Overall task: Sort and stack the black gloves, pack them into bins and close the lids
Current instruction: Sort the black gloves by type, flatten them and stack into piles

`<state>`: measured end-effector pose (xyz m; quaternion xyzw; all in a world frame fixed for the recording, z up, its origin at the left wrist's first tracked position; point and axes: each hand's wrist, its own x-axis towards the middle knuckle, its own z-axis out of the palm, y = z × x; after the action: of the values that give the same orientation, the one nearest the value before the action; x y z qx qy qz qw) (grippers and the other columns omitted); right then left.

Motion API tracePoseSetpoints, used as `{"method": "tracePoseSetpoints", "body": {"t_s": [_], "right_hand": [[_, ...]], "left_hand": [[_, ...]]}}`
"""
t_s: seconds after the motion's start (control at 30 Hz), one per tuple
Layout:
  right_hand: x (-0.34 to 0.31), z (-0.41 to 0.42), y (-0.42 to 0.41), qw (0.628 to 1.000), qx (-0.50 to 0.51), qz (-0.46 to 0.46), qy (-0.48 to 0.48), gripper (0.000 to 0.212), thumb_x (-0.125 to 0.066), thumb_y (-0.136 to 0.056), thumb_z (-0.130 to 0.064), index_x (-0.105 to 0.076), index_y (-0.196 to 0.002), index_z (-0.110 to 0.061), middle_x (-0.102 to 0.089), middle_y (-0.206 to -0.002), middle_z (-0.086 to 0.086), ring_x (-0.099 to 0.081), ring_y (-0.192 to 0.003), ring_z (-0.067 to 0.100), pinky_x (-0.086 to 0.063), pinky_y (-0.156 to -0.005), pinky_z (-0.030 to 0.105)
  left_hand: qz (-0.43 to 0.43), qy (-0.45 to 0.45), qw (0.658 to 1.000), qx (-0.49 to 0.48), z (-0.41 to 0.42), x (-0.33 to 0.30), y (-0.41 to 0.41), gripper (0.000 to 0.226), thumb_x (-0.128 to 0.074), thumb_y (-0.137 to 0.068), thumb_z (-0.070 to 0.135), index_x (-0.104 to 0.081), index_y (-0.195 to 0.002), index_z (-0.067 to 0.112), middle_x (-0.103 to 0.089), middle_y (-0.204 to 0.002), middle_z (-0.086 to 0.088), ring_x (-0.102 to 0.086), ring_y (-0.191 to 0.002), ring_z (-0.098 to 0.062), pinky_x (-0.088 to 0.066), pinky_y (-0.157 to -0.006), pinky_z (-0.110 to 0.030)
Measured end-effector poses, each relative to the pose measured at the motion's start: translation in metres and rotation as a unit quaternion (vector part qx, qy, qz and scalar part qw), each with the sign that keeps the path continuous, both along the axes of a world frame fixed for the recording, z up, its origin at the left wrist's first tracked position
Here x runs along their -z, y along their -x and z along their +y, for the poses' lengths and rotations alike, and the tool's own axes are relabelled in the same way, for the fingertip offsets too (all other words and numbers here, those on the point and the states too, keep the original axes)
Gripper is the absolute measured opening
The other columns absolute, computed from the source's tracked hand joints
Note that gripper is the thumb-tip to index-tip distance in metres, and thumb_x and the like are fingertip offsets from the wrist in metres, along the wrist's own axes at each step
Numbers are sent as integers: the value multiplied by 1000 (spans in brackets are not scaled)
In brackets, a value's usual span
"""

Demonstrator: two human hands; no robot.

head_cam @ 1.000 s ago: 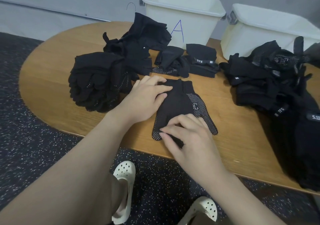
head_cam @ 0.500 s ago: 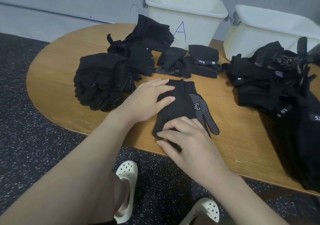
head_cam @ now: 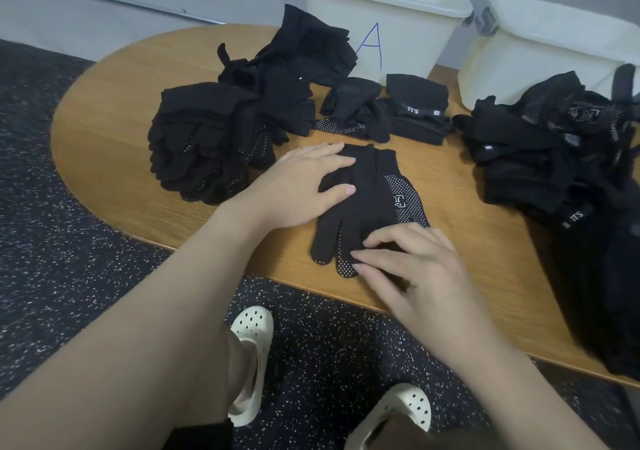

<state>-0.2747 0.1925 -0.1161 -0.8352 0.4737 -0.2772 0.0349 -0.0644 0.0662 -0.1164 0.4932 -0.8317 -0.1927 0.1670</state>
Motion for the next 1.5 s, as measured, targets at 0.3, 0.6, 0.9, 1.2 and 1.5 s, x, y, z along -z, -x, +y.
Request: {"method": "tracePoseSetpoints", "body": {"t_s": [0.3,0.6,0.9,1.2,1.5], "right_hand": [[3,0,-6,999,-37,13,-11,18,-69,-95,-30,-81,-105,-20,-67,-105,-7,-61,-97,14,-48,-83,39],[-5,3,13,996,-35,-18,-74,33,-66,-94,-37,-73,-123,-23,-65,-118,-16,-60,-113,8,-47,-99,40],[2,-5,27,999,-2,9,-49,23,-73,-91,-33,-79,-110,-23,-67,-112,-12,-63,-105,11,-49,-91,46],[-1,-1,17,999,-27,7,-31,16,-74,-92,-30,-82,-103,-22,-69,-107,-12,-63,-101,8,-47,-90,36],[-10,0,27,998,-4,-12,-64,29,-65,-95,-40,-77,-114,-22,-65,-113,-17,-61,-107,7,-48,-96,39]], "left_hand": [[-3,-2,1000,-4,2,-1,0,59,-51,-103,52,-41,-157,31,-24,-170,6,-16,-157,-12,-10,-125,-34],[-22,-19,1000,11,8,-7,-1,91,-61,-85,73,-31,-161,31,-12,-172,8,-6,-158,-10,1,-121,-24],[-20,-26,999,13,9,-8,-1,94,-61,-83,75,-31,-161,32,-12,-172,10,-6,-158,-8,2,-119,-22],[-19,-22,1000,9,10,-8,0,93,-60,-83,76,-33,-160,32,-14,-171,10,-7,-158,-9,-1,-122,-26],[-23,-21,1000,7,12,-11,1,96,-62,-81,76,-32,-160,32,-14,-171,10,-7,-157,-8,2,-118,-21]]}}
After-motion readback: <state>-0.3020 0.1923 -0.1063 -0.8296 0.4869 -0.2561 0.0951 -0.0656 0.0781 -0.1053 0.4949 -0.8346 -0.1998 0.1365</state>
